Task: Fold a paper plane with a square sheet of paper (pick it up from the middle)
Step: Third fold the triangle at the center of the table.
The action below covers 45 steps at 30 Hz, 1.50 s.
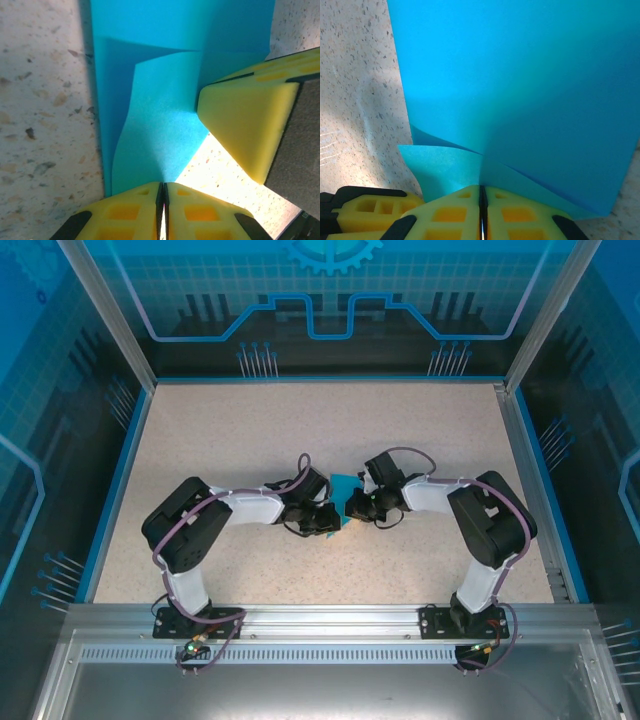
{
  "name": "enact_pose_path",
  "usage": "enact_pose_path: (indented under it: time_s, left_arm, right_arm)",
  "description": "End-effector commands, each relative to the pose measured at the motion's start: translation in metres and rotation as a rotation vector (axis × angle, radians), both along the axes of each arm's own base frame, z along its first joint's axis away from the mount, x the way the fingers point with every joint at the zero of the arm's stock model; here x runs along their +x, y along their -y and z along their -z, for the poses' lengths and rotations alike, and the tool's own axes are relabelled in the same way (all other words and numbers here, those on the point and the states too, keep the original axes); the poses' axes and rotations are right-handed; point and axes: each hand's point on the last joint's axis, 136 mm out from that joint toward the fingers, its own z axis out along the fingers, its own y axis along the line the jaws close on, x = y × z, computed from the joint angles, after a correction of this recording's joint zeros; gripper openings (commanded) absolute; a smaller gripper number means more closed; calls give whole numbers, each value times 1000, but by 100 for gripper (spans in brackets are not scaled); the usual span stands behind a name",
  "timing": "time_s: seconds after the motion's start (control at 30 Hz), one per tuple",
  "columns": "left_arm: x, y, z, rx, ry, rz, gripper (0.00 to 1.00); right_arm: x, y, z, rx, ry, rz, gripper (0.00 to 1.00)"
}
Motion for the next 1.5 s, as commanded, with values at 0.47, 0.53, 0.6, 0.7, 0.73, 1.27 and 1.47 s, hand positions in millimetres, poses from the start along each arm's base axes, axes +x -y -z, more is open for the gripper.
enact_pose_path:
  time_s: [0.47, 0.53, 0.6, 0.7, 0.73, 1.27, 1.47]
  left_arm:
    - [-61, -49, 9, 149, -134, 110, 13]
    - [-51, -42, -9, 118, -85, 116, 13]
    - [-36, -36, -27, 77, -27, 96, 13]
    - [-14, -26, -49, 13, 60, 49, 13]
    - [-7, -21, -54, -12, 82, 34, 13]
    - [-3, -10, -2, -14, -35, -24, 8]
    - [-15, -21, 8, 25, -69, -24, 7]
  right_arm:
    - [-7, 33, 35, -157, -90, 61, 10]
    - [-8, 33, 36, -160, -94, 60, 9]
    - [-7, 33, 36, -160, -91, 61, 9]
    - [-7, 33, 37, -157, -92, 61, 10]
    - [-7, 32, 37, -156, -95, 60, 9]
    - [3, 20, 27, -99, -77, 56, 10]
    - [12, 15, 14, -78, -36, 48, 10]
